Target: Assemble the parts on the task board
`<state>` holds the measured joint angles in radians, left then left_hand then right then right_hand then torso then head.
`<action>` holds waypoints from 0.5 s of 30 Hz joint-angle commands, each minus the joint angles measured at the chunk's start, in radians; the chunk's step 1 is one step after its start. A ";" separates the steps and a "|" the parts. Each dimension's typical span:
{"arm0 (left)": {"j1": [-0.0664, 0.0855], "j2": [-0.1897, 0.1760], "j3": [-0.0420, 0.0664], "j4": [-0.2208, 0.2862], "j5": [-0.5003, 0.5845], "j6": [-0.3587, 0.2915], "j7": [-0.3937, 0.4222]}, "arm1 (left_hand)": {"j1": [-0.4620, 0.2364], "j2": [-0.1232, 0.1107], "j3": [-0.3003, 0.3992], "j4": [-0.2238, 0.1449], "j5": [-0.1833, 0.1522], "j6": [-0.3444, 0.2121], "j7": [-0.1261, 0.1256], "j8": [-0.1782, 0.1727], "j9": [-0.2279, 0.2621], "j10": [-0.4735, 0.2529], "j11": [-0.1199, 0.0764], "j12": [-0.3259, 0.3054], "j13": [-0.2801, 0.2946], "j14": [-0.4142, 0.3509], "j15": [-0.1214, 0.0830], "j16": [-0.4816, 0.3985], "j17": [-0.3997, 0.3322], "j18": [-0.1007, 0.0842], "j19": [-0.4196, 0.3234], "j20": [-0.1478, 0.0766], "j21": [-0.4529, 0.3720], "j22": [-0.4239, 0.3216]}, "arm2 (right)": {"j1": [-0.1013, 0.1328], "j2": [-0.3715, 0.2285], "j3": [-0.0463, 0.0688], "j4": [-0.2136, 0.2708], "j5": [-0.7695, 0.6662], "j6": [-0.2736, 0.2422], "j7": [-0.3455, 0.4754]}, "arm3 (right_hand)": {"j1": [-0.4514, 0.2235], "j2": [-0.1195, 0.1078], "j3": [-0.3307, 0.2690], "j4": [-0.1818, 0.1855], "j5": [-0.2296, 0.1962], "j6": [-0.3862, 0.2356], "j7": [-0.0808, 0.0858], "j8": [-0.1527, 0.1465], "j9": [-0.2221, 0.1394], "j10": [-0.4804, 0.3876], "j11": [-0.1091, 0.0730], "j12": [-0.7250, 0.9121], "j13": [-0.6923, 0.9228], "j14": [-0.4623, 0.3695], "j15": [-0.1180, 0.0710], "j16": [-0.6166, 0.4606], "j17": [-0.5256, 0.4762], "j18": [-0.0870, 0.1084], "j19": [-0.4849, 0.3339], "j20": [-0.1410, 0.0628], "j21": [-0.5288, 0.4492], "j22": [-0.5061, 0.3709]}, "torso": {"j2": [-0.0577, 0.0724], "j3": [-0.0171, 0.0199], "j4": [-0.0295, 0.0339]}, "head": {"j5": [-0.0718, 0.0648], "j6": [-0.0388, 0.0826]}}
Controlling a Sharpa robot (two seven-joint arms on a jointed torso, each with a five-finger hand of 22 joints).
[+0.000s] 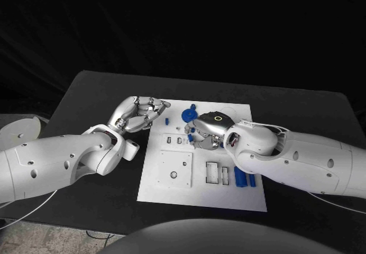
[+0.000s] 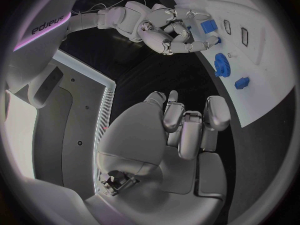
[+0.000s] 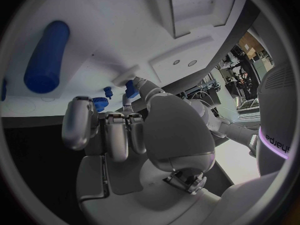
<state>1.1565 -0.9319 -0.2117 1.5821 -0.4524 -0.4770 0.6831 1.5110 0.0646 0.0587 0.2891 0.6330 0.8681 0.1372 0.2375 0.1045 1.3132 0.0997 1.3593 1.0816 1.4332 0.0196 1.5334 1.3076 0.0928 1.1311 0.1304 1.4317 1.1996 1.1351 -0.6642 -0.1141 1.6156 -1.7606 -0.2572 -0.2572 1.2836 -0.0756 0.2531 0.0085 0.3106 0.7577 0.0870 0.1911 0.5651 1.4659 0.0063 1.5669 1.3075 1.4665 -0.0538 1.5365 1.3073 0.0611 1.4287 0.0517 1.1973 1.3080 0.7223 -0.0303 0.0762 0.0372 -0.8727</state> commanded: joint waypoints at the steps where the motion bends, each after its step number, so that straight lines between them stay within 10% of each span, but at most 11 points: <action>1: 0.000 0.003 0.001 -0.001 0.012 0.018 0.009 | -0.006 -0.006 0.008 0.001 -0.006 -0.010 0.000 -0.004 -0.001 0.034 -0.041 0.114 0.265 -0.007 0.000 -0.007 0.122 -0.004 -0.009 -0.002 -0.004 -0.003 | -0.001 0.000 0.000 -0.001 -0.008 0.014 -0.001 | -0.007 -0.010 -0.008 -0.004 -0.039 -0.035 -0.003 -0.033 -0.022 0.105 -0.007 0.004 0.263 0.092 -0.006 -0.004 0.239 0.016 -0.004 0.000 -0.007 0.161 | 0.000 0.0005 0.0002 | 0.002 0.000; 10: 0.000 0.006 0.000 -0.001 0.013 0.003 -0.003 | -0.018 -0.015 0.008 0.002 -0.028 -0.018 0.002 -0.010 -0.004 0.041 -0.039 0.113 0.273 -0.005 0.002 -0.008 0.125 -0.005 -0.005 0.000 -0.004 0.004 | -0.001 -0.026 0.000 0.009 0.027 -0.070 0.032 | -0.027 -0.032 -0.078 0.055 -0.196 -0.160 -0.021 -0.125 -0.132 0.105 -0.023 0.004 0.263 0.094 -0.017 -0.001 0.241 0.015 0.001 -0.011 -0.003 0.163 | 0.000 0.0000 -0.0003 | 0.002 0.000; 15: -0.001 -0.001 0.000 0.013 -0.010 -0.050 -0.030 | -0.082 -0.023 -0.030 0.002 -0.217 -0.017 0.003 -0.013 -0.006 0.113 -0.038 0.143 0.341 0.047 0.002 0.007 0.173 -0.015 0.054 0.004 0.014 0.052 | 0.008 -0.076 0.001 0.046 0.061 -0.186 0.074 | -0.001 -0.063 -0.117 0.161 -0.233 -0.159 -0.020 -0.120 -0.173 0.105 -0.022 0.004 0.263 0.098 -0.018 0.013 0.250 0.010 0.014 -0.012 0.020 0.169 | 0.000 0.0006 -0.0008 | 0.006 0.000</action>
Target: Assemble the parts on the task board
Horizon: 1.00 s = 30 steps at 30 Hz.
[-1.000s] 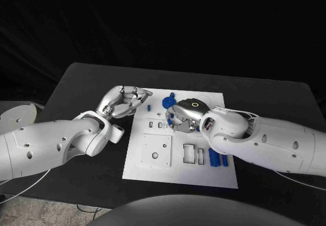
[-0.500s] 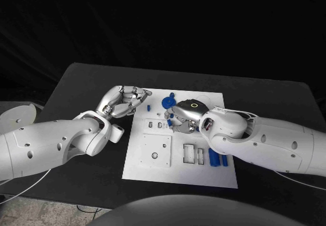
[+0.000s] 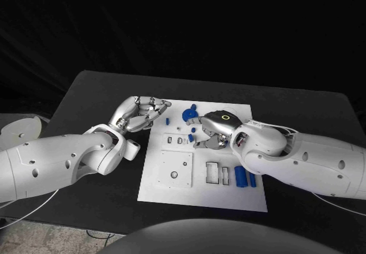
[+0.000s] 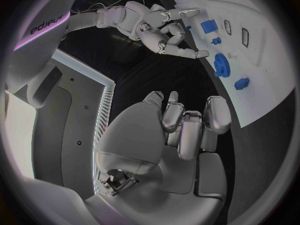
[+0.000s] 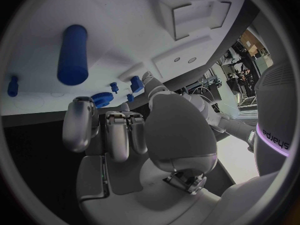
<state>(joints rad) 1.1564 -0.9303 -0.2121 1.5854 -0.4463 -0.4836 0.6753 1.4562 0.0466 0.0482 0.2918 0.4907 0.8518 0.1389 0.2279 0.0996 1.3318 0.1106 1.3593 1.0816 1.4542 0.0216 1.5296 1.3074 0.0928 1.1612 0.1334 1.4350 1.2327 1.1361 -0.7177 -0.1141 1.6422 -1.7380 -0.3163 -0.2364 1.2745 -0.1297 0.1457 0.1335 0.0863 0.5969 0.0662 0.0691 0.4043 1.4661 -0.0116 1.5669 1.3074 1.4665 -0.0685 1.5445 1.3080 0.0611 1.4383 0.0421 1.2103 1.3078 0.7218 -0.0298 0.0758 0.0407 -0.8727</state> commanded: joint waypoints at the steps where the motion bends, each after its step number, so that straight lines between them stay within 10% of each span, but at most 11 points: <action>1: -0.001 -0.004 0.000 0.012 -0.025 -0.056 -0.032 | -0.050 -0.008 -0.037 0.000 -0.126 0.002 0.002 -0.002 -0.001 0.118 -0.048 0.155 0.366 0.045 0.000 0.017 0.191 -0.018 0.045 0.001 0.019 0.035 | 0.011 -0.033 0.001 0.027 0.047 -0.149 0.063 | 0.015 -0.010 -0.013 0.055 -0.011 0.007 0.003 0.004 -0.018 0.105 -0.004 0.004 0.263 0.099 -0.004 0.009 0.251 0.009 0.007 -0.002 0.013 0.171 | -0.001 0.0003 -0.0010 | 0.003 0.000; 7: 0.001 -0.033 0.001 0.050 -0.138 -0.142 -0.183 | -0.196 -0.015 -0.155 -0.001 -0.344 0.047 0.005 0.039 0.016 0.235 -0.034 0.210 0.485 0.117 0.010 0.041 0.263 -0.040 0.165 0.009 0.061 0.131 | 0.060 -0.115 0.003 0.074 0.127 -0.273 0.122 | 0.018 0.011 -0.017 0.105 -0.009 0.066 0.015 0.033 -0.026 0.105 0.005 0.004 0.263 0.104 0.001 0.026 0.263 0.000 0.026 0.000 0.059 0.183 | -0.008 0.0032 -0.0059 | 0.003 0.000; 11: 0.022 -0.050 0.002 0.077 -0.250 -0.164 -0.358 | -0.191 -0.009 -0.190 -0.002 -0.333 0.067 -0.005 0.082 0.037 0.239 -0.042 0.211 0.489 0.117 0.003 0.041 0.263 -0.053 0.238 0.006 0.084 0.191 | 0.088 -0.152 0.003 0.091 0.159 -0.289 0.136 | 0.018 0.026 -0.017 0.112 -0.001 0.086 0.020 0.041 -0.028 0.105 0.009 0.004 0.263 0.104 0.004 0.026 0.263 -0.002 0.030 0.003 0.070 0.185 | -0.018 0.0100 -0.0144 | 0.018 0.000; 17: 0.101 -0.045 0.002 0.103 -0.487 -0.095 -0.720 | -0.262 -0.004 -0.267 0.000 -0.359 0.105 -0.039 0.213 0.130 0.239 -0.072 0.211 0.489 0.117 -0.026 0.041 0.263 -0.077 0.345 -0.017 0.117 0.281 | 0.106 -0.180 0.001 0.092 0.177 -0.283 0.144 | 0.026 0.043 -0.015 0.109 0.020 0.105 0.022 0.048 -0.032 0.105 0.011 0.004 0.263 0.104 0.007 0.026 0.263 -0.004 0.033 0.005 0.081 0.188 | -0.036 0.0250 -0.0258 | 0.030 0.000; 24: 0.184 -0.016 0.002 0.113 -0.661 0.128 -1.032 | -0.207 0.014 -0.286 -0.001 -0.208 0.164 -0.113 0.456 0.347 0.239 -0.136 0.211 0.489 0.117 -0.077 0.041 0.263 -0.088 0.390 -0.070 0.130 0.320 | 0.109 -0.182 -0.004 0.074 0.181 -0.266 0.143 | 0.007 0.064 -0.023 0.120 0.026 0.147 0.029 0.065 -0.034 0.105 0.016 0.004 0.263 0.104 0.010 0.026 0.263 -0.004 0.034 0.008 0.084 0.188 | -0.049 0.0407 -0.0415 | 0.037 0.000; 30: 0.231 0.029 0.002 0.108 -0.710 0.322 -1.219 | -0.267 0.035 -0.328 0.000 -0.250 0.200 -0.138 0.490 0.423 0.239 -0.162 0.211 0.489 0.117 -0.105 0.041 0.263 -0.092 0.407 -0.100 0.135 0.336 | 0.110 -0.191 -0.008 0.065 0.181 -0.252 0.137 | 0.001 0.077 -0.024 0.124 0.036 0.154 0.029 0.066 -0.038 0.105 0.017 0.004 0.263 0.104 0.011 0.026 0.263 -0.004 0.033 0.010 0.084 0.188 | -0.054 0.0516 -0.0536 | 0.047 0.000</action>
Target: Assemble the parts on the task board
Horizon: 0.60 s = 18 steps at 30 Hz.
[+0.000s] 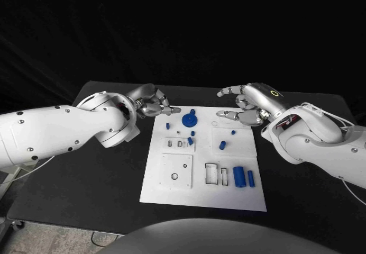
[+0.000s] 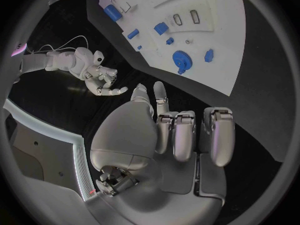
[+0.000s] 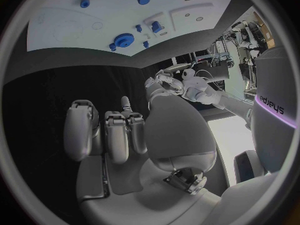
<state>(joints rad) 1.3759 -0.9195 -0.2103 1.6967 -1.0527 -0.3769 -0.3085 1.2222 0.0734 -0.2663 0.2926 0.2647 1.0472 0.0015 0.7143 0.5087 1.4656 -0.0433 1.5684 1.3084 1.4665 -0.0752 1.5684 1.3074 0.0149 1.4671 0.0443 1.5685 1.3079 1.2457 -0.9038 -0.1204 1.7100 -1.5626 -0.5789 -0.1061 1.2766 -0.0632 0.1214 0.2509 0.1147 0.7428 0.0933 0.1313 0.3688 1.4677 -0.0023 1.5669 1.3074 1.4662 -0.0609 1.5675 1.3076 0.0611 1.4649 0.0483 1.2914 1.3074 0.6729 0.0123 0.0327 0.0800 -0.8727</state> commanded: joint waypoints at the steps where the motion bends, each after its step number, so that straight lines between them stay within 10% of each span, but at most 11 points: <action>1: 0.016 0.029 0.000 -0.010 -0.107 0.239 -0.255 | -0.051 0.017 -0.023 0.000 -0.042 0.004 -0.002 0.001 0.026 0.105 -0.011 0.002 0.262 0.104 -0.010 0.002 0.263 -0.014 0.100 -0.013 0.001 0.260 | 0.000 -0.007 -0.002 -0.004 0.005 0.013 0.005 | -0.002 0.015 0.001 0.008 0.014 0.010 0.003 0.003 -0.003 0.103 0.008 0.004 0.263 0.105 0.004 0.003 0.263 -0.004 0.006 0.004 0.003 0.188 | -0.006 0.0117 -0.0129 | 0.012 0.000; 18: 0.018 0.198 -0.002 -0.130 -0.098 0.363 -0.347 | -0.163 0.094 -0.082 -0.001 -0.118 0.038 -0.008 -0.044 0.099 0.105 -0.018 0.002 0.262 0.104 -0.021 0.002 0.263 -0.015 0.103 -0.025 0.002 0.262 | 0.000 -0.051 -0.009 -0.004 0.001 0.035 -0.014 | 0.006 0.032 0.005 0.000 0.047 0.031 0.005 0.007 -0.010 0.103 0.010 0.004 0.263 0.105 0.006 0.003 0.263 -0.002 0.003 0.005 -0.003 0.186 | 0.001 0.0277 -0.0325 | 0.019 0.000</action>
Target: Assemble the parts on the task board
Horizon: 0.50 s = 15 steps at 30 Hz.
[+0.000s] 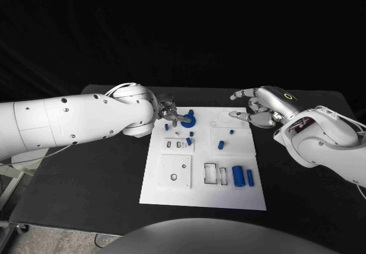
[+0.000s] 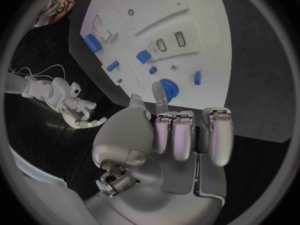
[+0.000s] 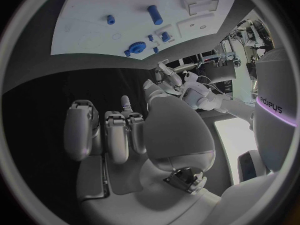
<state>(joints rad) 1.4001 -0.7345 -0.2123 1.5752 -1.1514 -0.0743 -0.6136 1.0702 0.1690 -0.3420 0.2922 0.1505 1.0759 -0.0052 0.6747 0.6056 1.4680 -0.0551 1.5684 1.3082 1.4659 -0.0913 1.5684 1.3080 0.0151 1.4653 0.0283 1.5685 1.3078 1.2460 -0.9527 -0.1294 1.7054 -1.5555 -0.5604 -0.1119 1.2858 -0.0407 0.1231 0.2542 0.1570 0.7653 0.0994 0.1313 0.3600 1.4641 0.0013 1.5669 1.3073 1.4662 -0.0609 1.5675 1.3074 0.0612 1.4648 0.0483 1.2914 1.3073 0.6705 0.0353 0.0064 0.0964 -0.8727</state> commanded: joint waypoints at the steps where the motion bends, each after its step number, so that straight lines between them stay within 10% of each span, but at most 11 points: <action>1: -0.012 0.020 0.000 -0.011 0.013 0.052 -0.043 | -0.011 -0.001 -0.006 -0.001 -0.002 0.010 -0.002 -0.006 0.003 0.103 -0.007 0.002 0.263 0.105 -0.005 0.002 0.263 -0.015 0.104 -0.009 0.002 0.262 | 0.000 -0.003 -0.001 0.001 -0.006 0.017 -0.008 | -0.003 0.010 0.003 -0.003 0.005 0.008 -0.001 0.007 -0.001 0.107 0.006 0.004 0.263 0.105 0.006 0.003 0.263 -0.002 0.003 0.005 -0.003 0.186 | 0.004 0.0053 -0.0060 | 0.005 0.000; 15: -0.052 0.051 0.000 0.006 0.057 -0.015 -0.056 | 0.033 0.009 -0.001 -0.009 0.051 0.031 -0.008 -0.044 0.028 0.103 -0.013 0.002 0.263 0.105 -0.011 0.002 0.263 -0.015 0.106 -0.016 0.002 0.263 | -0.005 -0.013 -0.002 0.001 -0.007 0.027 -0.012 | 0.002 0.012 0.004 -0.008 0.017 0.013 0.000 0.006 -0.005 0.107 0.006 0.004 0.263 0.105 0.006 0.003 0.263 -0.001 0.001 0.006 -0.006 0.185 | 0.007 0.0071 -0.0057 | 0.015 0.000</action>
<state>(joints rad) 1.3487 -0.6839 -0.2129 1.5782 -1.1125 -0.0764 -0.6569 1.0947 0.1762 -0.3448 0.2894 0.1974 1.0988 -0.0145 0.6346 0.6331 1.4679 -0.0621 1.5684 1.3094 1.4658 -0.0985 1.5684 1.3078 0.0150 1.4654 0.0212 1.5685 1.3077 1.2419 -0.9646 -0.1318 1.7062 -1.5555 -0.5500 -0.1178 1.2898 -0.0368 0.1262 0.2511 0.1686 0.7722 0.0997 0.1313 0.3562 1.4641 0.0012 1.5669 1.3073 1.4662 -0.0610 1.5675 1.3081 0.0611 1.4647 0.0483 1.2914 1.3080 0.6777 0.0422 -0.0002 0.1090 -0.8727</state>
